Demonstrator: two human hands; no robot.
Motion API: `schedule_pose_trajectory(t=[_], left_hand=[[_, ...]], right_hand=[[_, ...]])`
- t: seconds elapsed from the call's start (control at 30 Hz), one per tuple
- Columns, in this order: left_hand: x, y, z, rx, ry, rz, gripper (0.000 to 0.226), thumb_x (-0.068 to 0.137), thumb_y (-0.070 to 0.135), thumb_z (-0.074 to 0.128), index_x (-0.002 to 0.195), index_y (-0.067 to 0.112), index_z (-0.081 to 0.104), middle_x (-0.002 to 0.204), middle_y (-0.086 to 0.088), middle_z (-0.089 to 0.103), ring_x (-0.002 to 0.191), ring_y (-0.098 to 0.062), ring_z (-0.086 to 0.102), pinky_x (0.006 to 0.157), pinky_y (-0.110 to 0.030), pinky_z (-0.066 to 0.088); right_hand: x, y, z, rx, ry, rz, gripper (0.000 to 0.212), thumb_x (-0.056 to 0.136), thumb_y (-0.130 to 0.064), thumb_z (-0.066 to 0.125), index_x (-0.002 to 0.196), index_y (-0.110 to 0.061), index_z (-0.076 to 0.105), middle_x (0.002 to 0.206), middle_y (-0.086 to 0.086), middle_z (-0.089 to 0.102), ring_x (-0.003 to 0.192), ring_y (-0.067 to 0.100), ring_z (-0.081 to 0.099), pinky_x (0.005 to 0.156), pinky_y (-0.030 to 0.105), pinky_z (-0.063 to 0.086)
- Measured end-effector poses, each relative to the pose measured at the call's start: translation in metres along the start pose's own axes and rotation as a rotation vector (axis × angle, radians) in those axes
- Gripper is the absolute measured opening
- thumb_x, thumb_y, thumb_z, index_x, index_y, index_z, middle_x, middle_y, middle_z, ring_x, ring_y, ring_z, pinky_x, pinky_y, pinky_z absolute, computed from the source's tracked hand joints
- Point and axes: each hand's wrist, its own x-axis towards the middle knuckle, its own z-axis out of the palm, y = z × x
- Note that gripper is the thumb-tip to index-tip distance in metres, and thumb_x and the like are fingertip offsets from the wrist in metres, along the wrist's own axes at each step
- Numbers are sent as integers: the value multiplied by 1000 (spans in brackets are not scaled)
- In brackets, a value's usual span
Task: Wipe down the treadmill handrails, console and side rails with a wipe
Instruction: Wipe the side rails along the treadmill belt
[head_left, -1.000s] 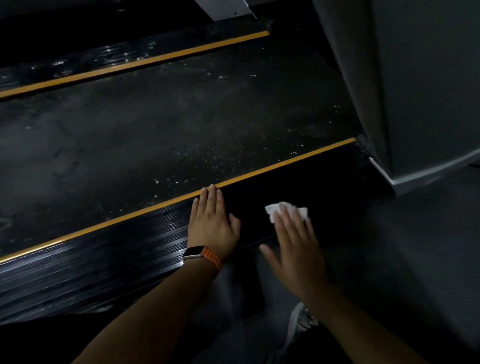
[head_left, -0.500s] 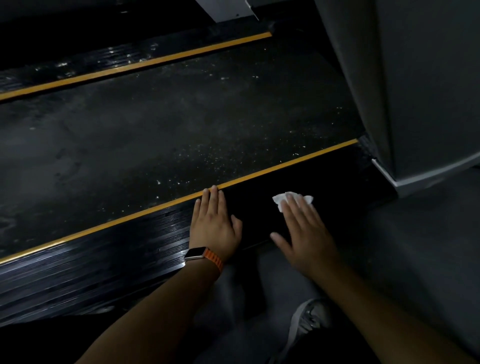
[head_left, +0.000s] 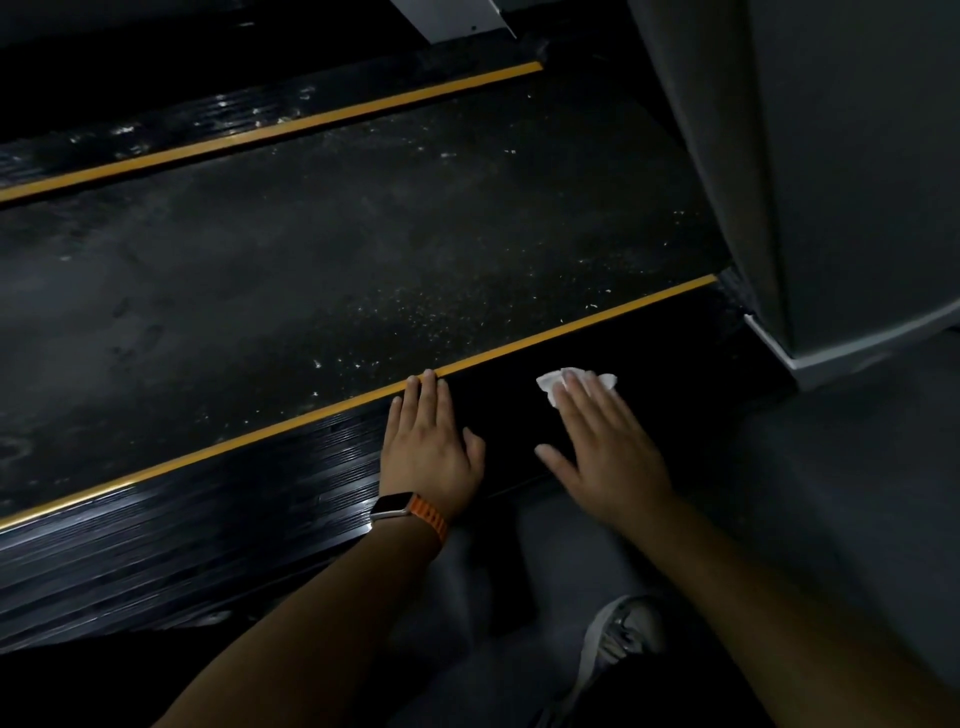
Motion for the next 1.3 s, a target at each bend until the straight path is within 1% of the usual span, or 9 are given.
schedule_pose_trajectory(t=[0.1, 0.23, 0.37, 0.47, 0.7, 0.9, 1.0, 1.17, 1.3], left_hand=[[1, 0, 1, -5, -8, -7, 78, 97, 49, 14, 163, 8, 14, 172, -11, 6, 159, -23, -1, 130, -41, 3], [2, 0, 0, -7, -14, 2, 76, 99, 49, 15, 163, 8, 14, 172, -11, 5, 159, -23, -1, 130, -41, 3], [1, 0, -1, -6, -6, 4, 79, 97, 50, 12, 163, 7, 15, 172, -12, 6, 159, -23, -1, 129, -41, 2], [0, 1, -1, -8, 7, 5, 82, 94, 51, 8, 162, 6, 16, 171, -12, 7, 159, -24, 0, 129, -40, 2], [1, 0, 1, -7, 5, 8, 79, 96, 50, 11, 162, 7, 16, 171, -12, 6, 159, -23, -1, 129, -39, 0], [1, 0, -1, -6, -2, 11, 79, 96, 50, 11, 163, 7, 12, 172, -12, 4, 159, -23, -3, 129, -39, -1], [1, 0, 0, -9, -9, 6, 77, 98, 48, 14, 163, 7, 11, 172, -12, 2, 159, -23, -4, 129, -39, -1], [2, -1, 2, -22, -8, 12, 76, 99, 48, 16, 163, 7, 11, 172, -11, 2, 159, -23, -5, 129, -39, 0], [2, -1, 2, -35, 6, 13, 76, 99, 47, 18, 163, 6, 13, 171, -13, 5, 159, -24, -2, 129, -39, 1]], right_hand=[[11, 36, -10, -6, -13, 151, 80, 105, -64, 25, 159, -7, 39, 167, 14, 33, 158, 29, 23, 127, 51, 25], [20, 46, -21, 3, -73, 382, 80, 106, -63, 20, 164, -8, 23, 173, 15, 17, 161, 29, 8, 130, 48, 11], [18, -4, -10, -11, -81, 155, 87, 102, -67, 26, 162, -4, 31, 170, 18, 24, 161, 31, 12, 129, 50, 17], [18, -2, -11, -36, -152, 58, 89, 100, -70, 23, 164, -8, 27, 173, 13, 19, 161, 27, 7, 130, 43, 10], [35, 44, -35, 18, -204, 382, 93, 99, -71, 17, 166, -7, 10, 175, 14, 3, 161, 27, -5, 129, 42, 0], [34, -9, -15, -28, -229, 41, 94, 98, -72, 19, 164, -4, 23, 172, 17, 16, 161, 30, 5, 130, 43, 6], [42, 22, -24, -48, -232, 111, 95, 98, -75, 10, 166, -8, 17, 174, 12, 9, 161, 26, -4, 127, 38, -5], [58, 57, -37, -56, -253, 343, 104, 92, -76, 8, 165, -2, 9, 174, 19, 3, 161, 31, -7, 129, 44, -4], [62, 14, -30, 35, -267, 232, 104, 95, -79, 12, 165, -3, 7, 174, 16, -3, 161, 27, -9, 129, 40, -6]])
